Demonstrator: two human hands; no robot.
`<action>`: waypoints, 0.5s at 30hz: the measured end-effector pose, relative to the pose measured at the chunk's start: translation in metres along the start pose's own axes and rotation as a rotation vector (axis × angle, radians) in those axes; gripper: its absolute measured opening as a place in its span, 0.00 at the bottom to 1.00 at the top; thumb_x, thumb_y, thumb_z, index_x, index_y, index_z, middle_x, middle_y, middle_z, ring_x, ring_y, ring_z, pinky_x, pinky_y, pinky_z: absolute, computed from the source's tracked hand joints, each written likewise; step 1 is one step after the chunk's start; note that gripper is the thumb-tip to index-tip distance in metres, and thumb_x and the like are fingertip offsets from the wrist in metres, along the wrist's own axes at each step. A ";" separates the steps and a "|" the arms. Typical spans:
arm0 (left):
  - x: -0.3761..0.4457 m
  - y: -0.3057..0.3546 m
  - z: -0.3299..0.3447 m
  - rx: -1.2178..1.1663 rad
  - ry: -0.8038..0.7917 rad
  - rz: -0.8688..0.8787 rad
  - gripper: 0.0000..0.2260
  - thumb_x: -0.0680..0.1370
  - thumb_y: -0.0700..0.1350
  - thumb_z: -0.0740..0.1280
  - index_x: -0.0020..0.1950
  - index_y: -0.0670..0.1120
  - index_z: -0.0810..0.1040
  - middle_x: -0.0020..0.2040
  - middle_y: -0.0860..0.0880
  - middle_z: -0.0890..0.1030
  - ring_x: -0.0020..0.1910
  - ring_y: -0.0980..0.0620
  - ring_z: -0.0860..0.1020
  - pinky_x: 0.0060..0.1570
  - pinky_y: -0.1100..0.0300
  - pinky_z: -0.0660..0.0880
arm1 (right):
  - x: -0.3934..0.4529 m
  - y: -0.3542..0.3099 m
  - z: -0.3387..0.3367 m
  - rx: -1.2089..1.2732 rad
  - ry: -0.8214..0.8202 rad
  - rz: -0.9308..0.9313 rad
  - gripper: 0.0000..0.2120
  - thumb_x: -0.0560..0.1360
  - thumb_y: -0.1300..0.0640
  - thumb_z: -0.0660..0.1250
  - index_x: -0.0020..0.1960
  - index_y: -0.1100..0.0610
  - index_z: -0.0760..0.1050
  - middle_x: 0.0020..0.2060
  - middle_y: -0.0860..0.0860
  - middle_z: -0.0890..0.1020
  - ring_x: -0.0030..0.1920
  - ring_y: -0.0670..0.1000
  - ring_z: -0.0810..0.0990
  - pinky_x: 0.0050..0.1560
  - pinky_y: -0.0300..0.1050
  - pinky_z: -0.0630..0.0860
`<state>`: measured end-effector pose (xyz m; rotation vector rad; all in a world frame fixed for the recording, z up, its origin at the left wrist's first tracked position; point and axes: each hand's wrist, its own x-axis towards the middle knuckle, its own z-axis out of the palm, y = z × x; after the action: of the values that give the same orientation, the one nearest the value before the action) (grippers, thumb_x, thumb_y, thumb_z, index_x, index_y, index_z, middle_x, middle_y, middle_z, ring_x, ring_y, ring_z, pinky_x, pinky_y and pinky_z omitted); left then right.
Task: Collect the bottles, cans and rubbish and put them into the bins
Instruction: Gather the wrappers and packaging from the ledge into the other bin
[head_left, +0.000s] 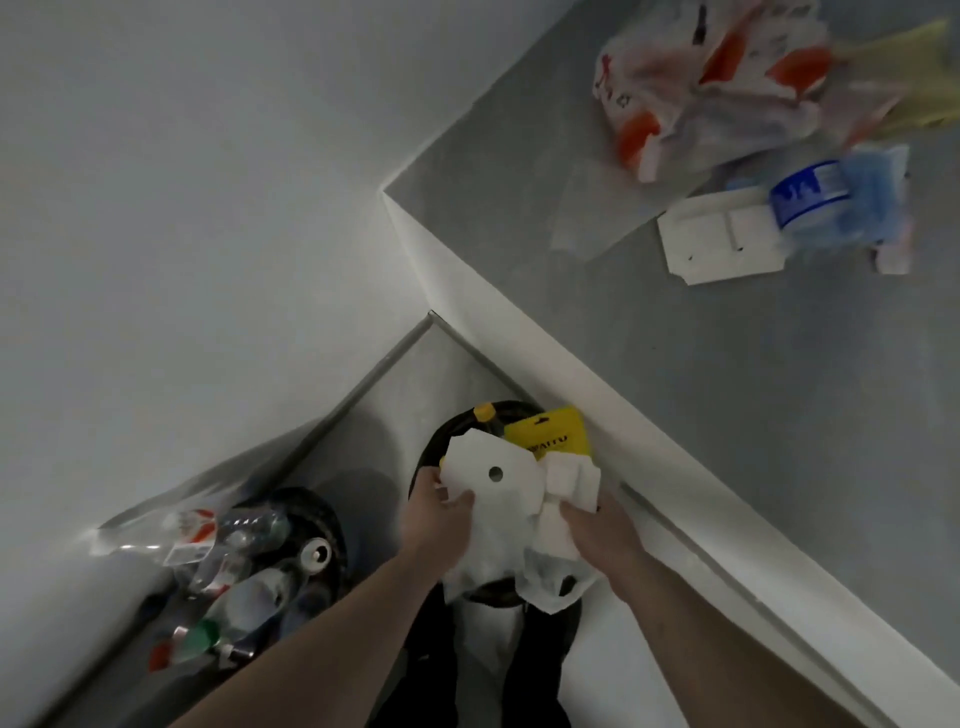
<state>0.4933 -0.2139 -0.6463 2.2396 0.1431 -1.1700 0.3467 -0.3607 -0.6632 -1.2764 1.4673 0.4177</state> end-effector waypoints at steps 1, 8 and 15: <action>0.004 -0.003 0.003 0.021 0.023 0.011 0.15 0.80 0.48 0.69 0.65 0.50 0.71 0.58 0.51 0.79 0.53 0.51 0.78 0.51 0.54 0.76 | 0.007 0.004 0.003 -0.035 -0.006 -0.016 0.26 0.79 0.50 0.67 0.76 0.52 0.69 0.68 0.55 0.77 0.66 0.59 0.76 0.65 0.55 0.74; -0.001 -0.012 0.009 0.223 0.132 0.274 0.32 0.76 0.46 0.74 0.75 0.50 0.61 0.68 0.53 0.67 0.64 0.53 0.70 0.64 0.55 0.72 | 0.001 0.021 0.008 -0.211 0.087 -0.041 0.37 0.75 0.48 0.69 0.80 0.49 0.58 0.71 0.55 0.69 0.68 0.60 0.72 0.66 0.57 0.74; -0.023 -0.020 0.001 0.435 0.183 0.514 0.31 0.73 0.43 0.74 0.72 0.51 0.64 0.72 0.53 0.62 0.72 0.51 0.63 0.73 0.53 0.65 | -0.022 0.015 0.010 -0.473 0.105 -0.312 0.35 0.78 0.51 0.68 0.80 0.45 0.54 0.77 0.49 0.55 0.74 0.57 0.61 0.69 0.54 0.71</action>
<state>0.4718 -0.1942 -0.6376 2.5318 -0.6371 -0.7637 0.3353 -0.3368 -0.6536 -1.8973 1.2630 0.5115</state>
